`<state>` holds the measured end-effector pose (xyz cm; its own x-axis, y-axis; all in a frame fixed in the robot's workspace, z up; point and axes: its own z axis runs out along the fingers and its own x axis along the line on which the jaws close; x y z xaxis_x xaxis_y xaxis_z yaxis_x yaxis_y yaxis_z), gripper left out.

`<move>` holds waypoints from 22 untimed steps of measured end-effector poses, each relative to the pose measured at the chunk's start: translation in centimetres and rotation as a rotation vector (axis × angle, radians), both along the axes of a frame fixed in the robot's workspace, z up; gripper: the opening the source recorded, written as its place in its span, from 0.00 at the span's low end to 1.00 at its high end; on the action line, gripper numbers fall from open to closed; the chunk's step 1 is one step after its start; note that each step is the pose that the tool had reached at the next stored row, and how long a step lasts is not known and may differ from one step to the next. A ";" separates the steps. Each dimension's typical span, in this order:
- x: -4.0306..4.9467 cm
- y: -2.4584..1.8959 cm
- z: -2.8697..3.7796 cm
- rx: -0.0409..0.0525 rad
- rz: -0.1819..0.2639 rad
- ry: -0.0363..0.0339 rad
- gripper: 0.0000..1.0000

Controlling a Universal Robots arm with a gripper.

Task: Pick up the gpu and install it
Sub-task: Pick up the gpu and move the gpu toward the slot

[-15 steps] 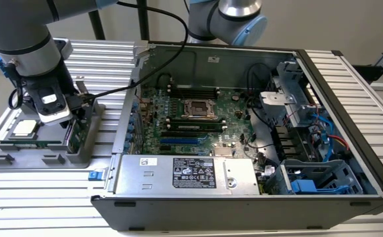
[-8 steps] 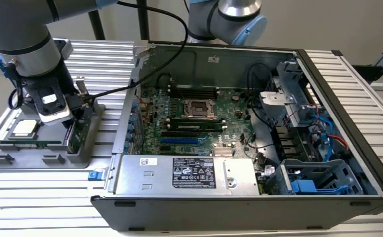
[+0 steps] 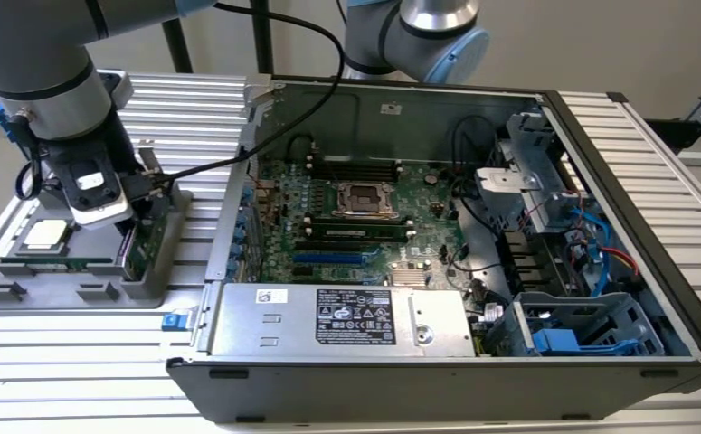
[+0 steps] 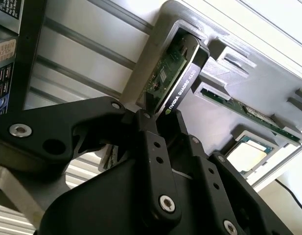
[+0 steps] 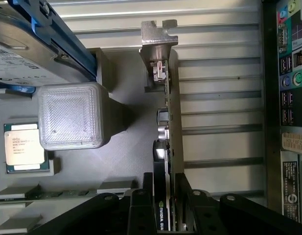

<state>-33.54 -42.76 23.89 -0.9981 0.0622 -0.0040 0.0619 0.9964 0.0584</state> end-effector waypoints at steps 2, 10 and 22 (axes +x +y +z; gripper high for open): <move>0.00 0.00 0.00 -0.0001 0.000 -0.0001 0.00; 0.00 0.02 0.00 0.0000 0.000 0.0000 0.00; 0.00 0.07 0.00 0.0000 0.000 0.0000 0.00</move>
<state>-33.54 -42.69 23.89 -0.9981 0.0622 -0.0040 0.0619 0.9964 0.0584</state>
